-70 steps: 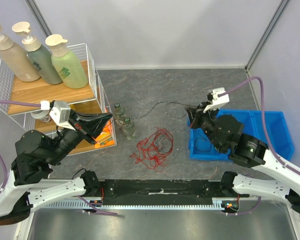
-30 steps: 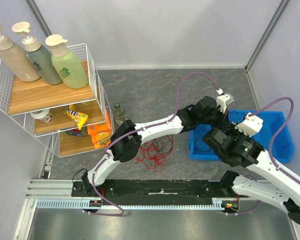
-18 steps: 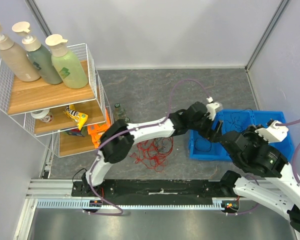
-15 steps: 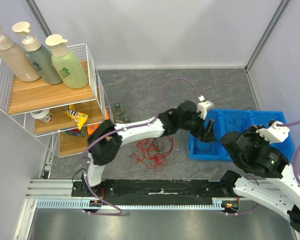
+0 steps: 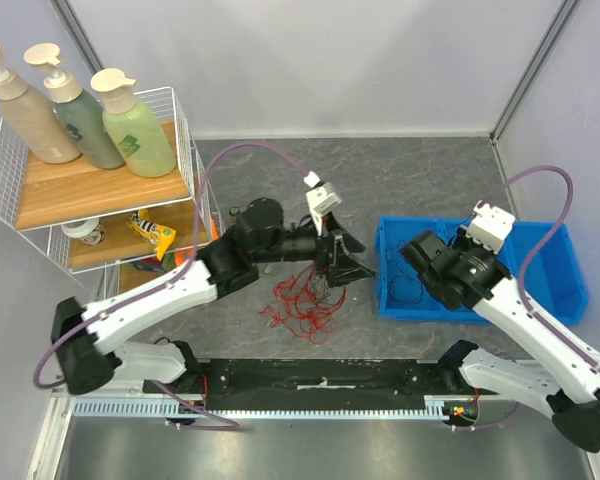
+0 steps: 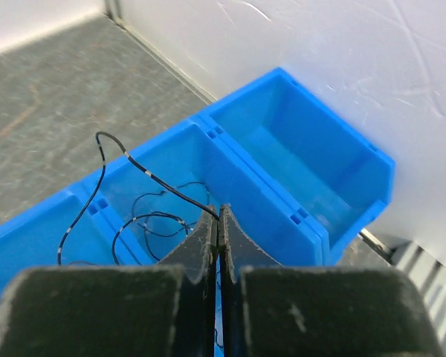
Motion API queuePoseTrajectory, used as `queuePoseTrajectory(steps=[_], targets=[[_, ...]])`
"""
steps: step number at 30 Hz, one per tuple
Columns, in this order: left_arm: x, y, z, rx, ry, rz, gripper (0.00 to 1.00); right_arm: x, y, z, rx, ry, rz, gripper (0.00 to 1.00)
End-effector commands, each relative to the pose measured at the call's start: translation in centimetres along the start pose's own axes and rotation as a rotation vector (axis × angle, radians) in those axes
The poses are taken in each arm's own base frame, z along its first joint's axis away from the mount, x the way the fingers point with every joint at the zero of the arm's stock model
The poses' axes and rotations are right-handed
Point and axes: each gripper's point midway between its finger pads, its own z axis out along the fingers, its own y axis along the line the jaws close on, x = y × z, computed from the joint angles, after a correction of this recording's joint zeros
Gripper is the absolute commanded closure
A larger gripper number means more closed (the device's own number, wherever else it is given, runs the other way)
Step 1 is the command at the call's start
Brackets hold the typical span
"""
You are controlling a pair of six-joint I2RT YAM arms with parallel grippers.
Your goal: Untangle the cables
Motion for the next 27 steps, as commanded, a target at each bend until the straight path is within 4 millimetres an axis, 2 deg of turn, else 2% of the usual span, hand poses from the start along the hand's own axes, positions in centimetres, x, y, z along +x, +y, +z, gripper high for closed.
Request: queuePoseTrajectory(steps=[1, 2, 4, 7, 9, 12, 14, 15, 16, 18, 21, 24, 27], targets=[[-2.1, -1.2, -4.6, -0.092, -0.07, 0.111, 0.16, 2.0, 1.1, 2.4, 0.082, 0.097, -0.022, 1.0], [-1.9, -1.0, -5.7, -0.127, -0.064, 0.112, 0.16, 3.4, 1.1, 3.4, 0.092, 0.154, -0.019, 1.0], [-1.9, -1.1, -7.4, -0.172, -0.081, 0.125, 0.16, 5.8, -0.1, 5.6, 0.12, 0.258, -0.014, 1.0], [-0.9, -0.9, -9.1, -0.209, -0.096, 0.115, 0.15, 8.7, -1.5, 7.5, 0.12, 0.395, 0.018, 1.0], [0.2, -0.4, -9.6, -0.231, -0.078, 0.101, 0.15, 10.0, -0.6, 7.7, 0.057, 0.462, 0.029, 0.98], [2.5, 1.3, -9.9, -0.3, -0.013, 0.076, 0.15, 10.6, 1.7, 7.1, -0.066, 0.539, 0.034, 0.86], [4.0, 3.0, -10.1, -0.374, 0.038, 0.055, 0.15, 10.2, 2.1, 6.7, -0.097, 0.551, 0.039, 0.53], [4.8, 3.9, -10.3, -0.414, 0.067, 0.041, 0.15, 9.6, 2.0, 6.7, -0.1, 0.538, 0.039, 0.21], [5.5, 4.9, -10.5, -0.463, 0.086, 0.034, 0.15, 9.1, 1.7, 6.7, -0.094, 0.522, 0.038, 0.12], [6.9, 6.5, -10.5, -0.528, 0.136, 0.01, 0.18, 7.4, 1.0, 6.4, -0.088, 0.477, 0.05, 0.1], [9.5, 8.0, -9.9, -0.56, 0.214, -0.022, 0.22, 4.5, 1.3, 5.6, -0.166, 0.409, 0.084, 0.09], [12.0, 10.1, -8.9, -0.607, 0.301, -0.059, 0.29, 2.5, 2.8, 4.5, -0.312, 0.368, 0.085, 0.09], [14.1, 12.2, -7.8, -0.65, 0.372, -0.072, 0.39, 1.6, 6.7, 2.3, -0.596, 0.357, 0.048, 0.1]])
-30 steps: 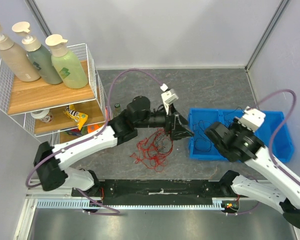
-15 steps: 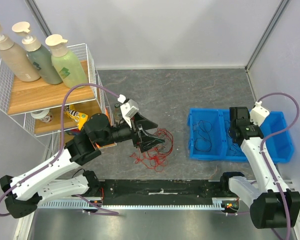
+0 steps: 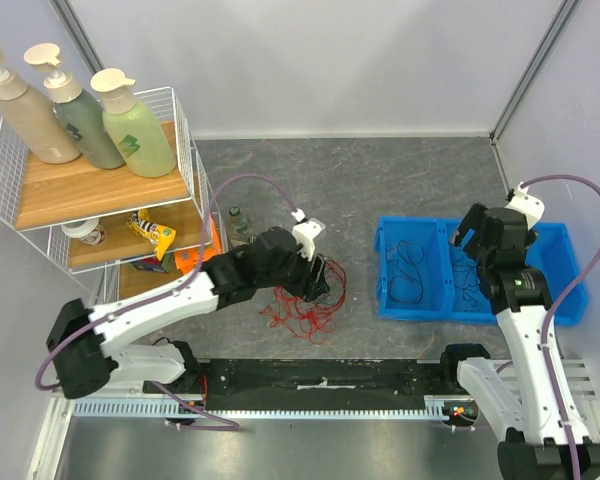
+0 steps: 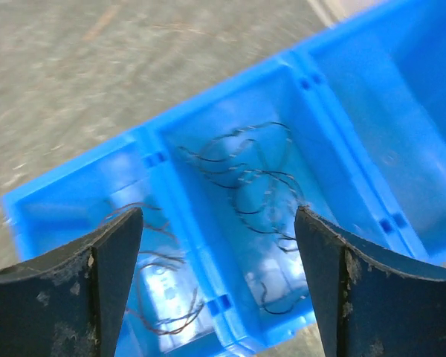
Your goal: Untangle the cables
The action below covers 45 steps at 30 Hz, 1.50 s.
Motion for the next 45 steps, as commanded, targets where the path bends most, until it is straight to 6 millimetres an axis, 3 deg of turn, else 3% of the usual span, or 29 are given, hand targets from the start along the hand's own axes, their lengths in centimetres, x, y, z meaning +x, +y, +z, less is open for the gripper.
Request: queuePoseTrajectory(steps=[1, 4, 6, 10, 15, 18, 23, 26, 28, 29, 31, 33, 37, 42, 45], targets=[[1.5, 1.9, 3.3, -0.079, 0.077, 0.018, 0.41, -0.7, 7.7, -2.8, -0.463, 0.003, -0.147, 0.11], [1.2, 2.7, 5.1, -0.123, 0.082, 0.022, 0.43, 2.1, 13.6, -5.9, -0.772, 0.093, -0.196, 0.15], [0.7, 4.7, 6.1, -0.23, 0.058, 0.006, 0.43, 3.6, 16.3, -7.9, -0.873, 0.103, -0.228, 0.18], [-0.5, 7.3, 7.8, -0.321, 0.036, -0.057, 0.35, 6.4, 19.1, -10.9, -0.987, 0.131, -0.27, 0.22], [-1.6, 9.1, 9.9, -0.396, 0.055, 0.033, 0.34, 7.2, 19.1, -11.9, -1.01, 0.126, -0.268, 0.23], [-1.1, 10.8, 11.0, -0.427, 0.108, 0.059, 0.42, 6.5, 18.1, -12.0, -0.992, 0.089, -0.26, 0.23], [-0.1, 11.1, 13.0, -0.406, 0.148, 0.091, 0.49, 5.8, 17.0, -12.5, -0.979, 0.061, -0.252, 0.23], [-0.1, 11.6, 13.3, -0.425, 0.146, 0.101, 0.75, 5.7, 17.0, -12.7, -0.981, 0.058, -0.248, 0.23], [-1.0, 11.5, 12.5, -0.442, 0.114, 0.091, 0.96, 5.9, 17.1, -12.4, -0.975, 0.066, -0.259, 0.23], [-1.8, 11.0, 11.7, -0.434, 0.084, 0.084, 0.98, 6.1, 17.3, -12.3, -0.977, 0.077, -0.264, 0.24], [-3.7, 9.7, 9.6, -0.397, 0.017, 0.068, 0.98, 6.8, 17.6, -12.2, -0.989, 0.096, -0.282, 0.24], [-6.5, 7.8, 6.3, -0.342, -0.087, 0.059, 0.98, 7.5, 18.2, -12.3, -1.02, 0.112, -0.292, 0.25], [-9.6, 3.8, 0.4, -0.186, -0.215, 0.086, 0.98, 8.7, 20.6, -14.5, -1.176, 0.127, -0.304, 0.21], [-10.4, 1.6, -4.8, -0.114, -0.277, 0.073, 0.98, 9.2, 23.4, -17.7, -1.331, 0.109, -0.292, 0.18], [-10.6, 1.0, -6.8, -0.094, -0.306, 0.063, 0.98, 8.8, 25.2, -20.9, -1.443, 0.078, -0.272, 0.19]])
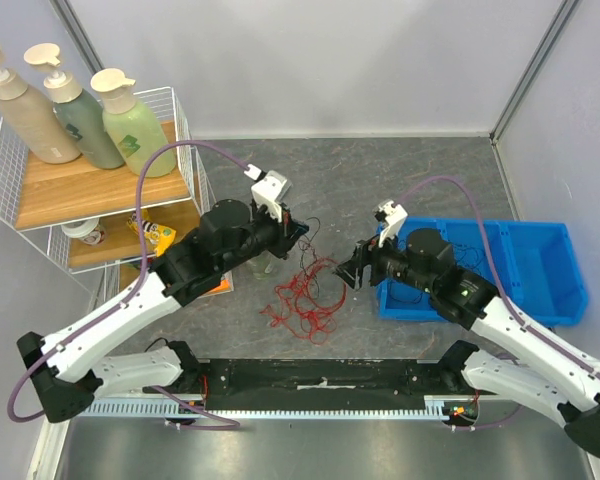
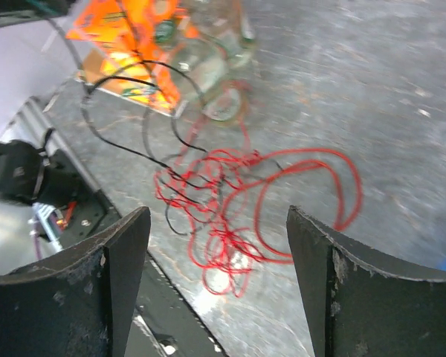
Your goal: Untangle the cables
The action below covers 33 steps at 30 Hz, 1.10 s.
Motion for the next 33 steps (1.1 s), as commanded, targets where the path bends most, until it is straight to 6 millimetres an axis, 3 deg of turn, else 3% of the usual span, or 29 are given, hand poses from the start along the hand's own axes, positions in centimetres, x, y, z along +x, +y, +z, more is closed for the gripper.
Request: queuePoseTrajectory(steps=[1, 4, 8, 12, 14, 16, 19, 24, 27, 29, 33], targets=[[1.0, -0.6, -1.8, 0.04, 0.043, -0.02, 0.98, -4.3, 5.8, 0.5, -0.2, -0.16, -0.03, 0.2], [-0.1, -1.0, -2.9, 0.058, 0.01, -0.027, 0.98, -5.5, 8.3, 1.1, -0.243, -0.207, -0.037, 0.25], [-1.5, -2.4, -4.2, 0.135, -0.032, -0.041, 0.98, -5.7, 7.7, 3.4, -0.127, -0.236, -0.015, 0.31], [-2.3, -4.3, -5.1, 0.24, -0.061, -0.04, 0.98, -4.8, 8.4, 6.1, -0.091, -0.214, -0.015, 0.26], [-2.8, -5.0, -5.5, 0.28, -0.065, -0.038, 0.98, -4.9, 7.4, 6.8, -0.002, -0.224, -0.011, 0.26], [-3.7, -5.6, -6.2, 0.309, -0.09, -0.044, 0.98, -4.4, 5.9, 7.4, 0.075, -0.225, -0.01, 0.33], [-7.3, -6.7, -8.4, 0.36, -0.2, -0.038, 0.98, -1.1, 3.6, 8.6, 0.154, -0.161, -0.005, 0.43], [-13.7, -7.3, -12.4, 0.365, -0.38, 0.008, 0.98, 6.7, 0.4, 8.8, 0.184, -0.042, 0.051, 0.44], [-15.9, -6.8, -13.4, 0.32, -0.44, 0.03, 0.98, 9.5, -1.4, 8.1, 0.229, 0.018, 0.042, 0.42], [-15.9, -5.6, -12.7, 0.247, -0.432, 0.031, 0.98, 9.2, -1.6, 7.5, 0.242, 0.027, 0.011, 0.37], [-14.4, -3.2, -10.8, 0.117, -0.373, -0.002, 0.98, 4.6, 0.0, 5.4, 0.222, -0.023, -0.058, 0.24]])
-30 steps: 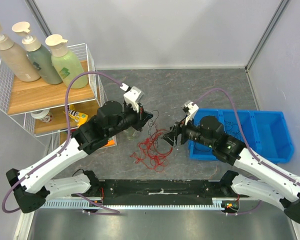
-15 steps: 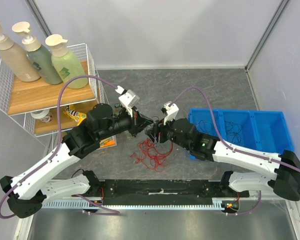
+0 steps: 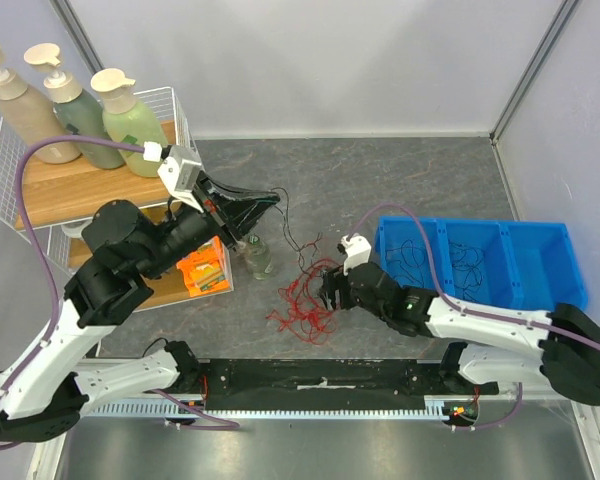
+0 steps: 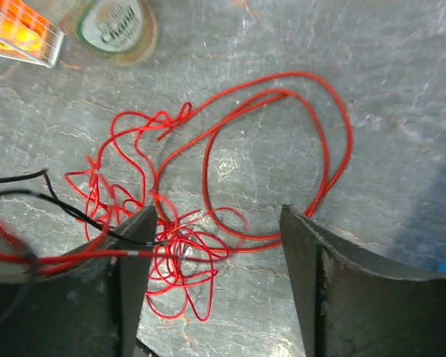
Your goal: Untangle the cables
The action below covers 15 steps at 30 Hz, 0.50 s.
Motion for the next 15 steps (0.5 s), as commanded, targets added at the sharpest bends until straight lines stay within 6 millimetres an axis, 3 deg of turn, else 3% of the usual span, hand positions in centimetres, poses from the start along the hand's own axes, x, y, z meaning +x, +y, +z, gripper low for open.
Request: queuePoseTrajectory(steps=[1, 4, 9, 12, 14, 15], targets=[[1.4, 3.1, 0.6, -0.153, 0.027, 0.025, 0.98, -7.6, 2.0, -3.6, -0.039, -0.156, -0.03, 0.2], [1.8, 3.1, 0.2, -0.152, 0.025, 0.014, 0.98, -11.2, 4.3, -6.5, -0.145, -0.221, -0.072, 0.09], [2.2, 3.1, -0.1, -0.15, 0.031, 0.009, 0.98, -16.1, 9.0, -11.0, -0.375, -0.312, -0.115, 0.03], [2.6, 2.9, -0.1, -0.141, 0.045, -0.002, 0.98, -19.7, 10.0, -13.3, -0.404, -0.412, -0.084, 0.02], [2.9, 2.7, 0.0, -0.129, 0.053, -0.012, 0.98, -21.4, 9.5, -13.3, -0.345, -0.458, -0.055, 0.03], [2.9, 2.6, -0.1, -0.125, 0.054, -0.015, 0.98, -22.2, 9.2, -13.0, -0.314, -0.468, -0.035, 0.08]])
